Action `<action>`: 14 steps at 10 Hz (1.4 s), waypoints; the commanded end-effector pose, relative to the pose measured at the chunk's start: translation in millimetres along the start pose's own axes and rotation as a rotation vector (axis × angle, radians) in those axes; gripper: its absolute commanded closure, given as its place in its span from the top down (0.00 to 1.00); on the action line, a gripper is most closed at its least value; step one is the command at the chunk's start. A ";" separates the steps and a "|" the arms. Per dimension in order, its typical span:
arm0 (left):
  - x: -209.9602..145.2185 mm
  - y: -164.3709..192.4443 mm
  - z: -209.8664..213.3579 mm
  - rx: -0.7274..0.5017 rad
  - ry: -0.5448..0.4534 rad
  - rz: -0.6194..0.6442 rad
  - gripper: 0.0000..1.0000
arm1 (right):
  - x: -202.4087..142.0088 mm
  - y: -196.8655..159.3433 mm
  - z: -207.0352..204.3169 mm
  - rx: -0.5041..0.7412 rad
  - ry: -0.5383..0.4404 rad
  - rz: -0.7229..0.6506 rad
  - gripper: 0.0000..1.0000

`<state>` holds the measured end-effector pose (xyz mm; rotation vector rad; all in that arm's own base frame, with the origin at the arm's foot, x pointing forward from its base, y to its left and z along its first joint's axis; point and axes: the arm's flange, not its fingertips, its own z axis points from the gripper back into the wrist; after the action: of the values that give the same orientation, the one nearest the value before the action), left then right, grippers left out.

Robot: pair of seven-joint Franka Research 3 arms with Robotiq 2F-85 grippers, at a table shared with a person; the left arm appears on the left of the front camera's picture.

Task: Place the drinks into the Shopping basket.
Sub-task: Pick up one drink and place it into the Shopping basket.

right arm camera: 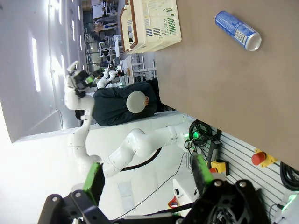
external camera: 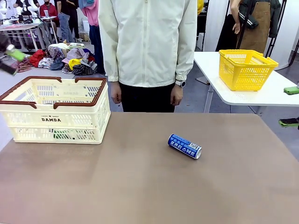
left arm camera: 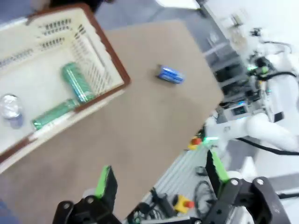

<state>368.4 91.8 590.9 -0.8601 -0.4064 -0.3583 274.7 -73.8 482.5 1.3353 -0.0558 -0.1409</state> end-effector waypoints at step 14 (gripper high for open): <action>-62.0 87.6 -21.2 -0.281 -0.102 0.059 1.00 | 0.1 4.3 1.7 0.007 0.005 -0.001 1.00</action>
<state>363.2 138.3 491.3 -1.1533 -0.4265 -0.3262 274.7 -73.8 482.5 1.3353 -0.0561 -0.1409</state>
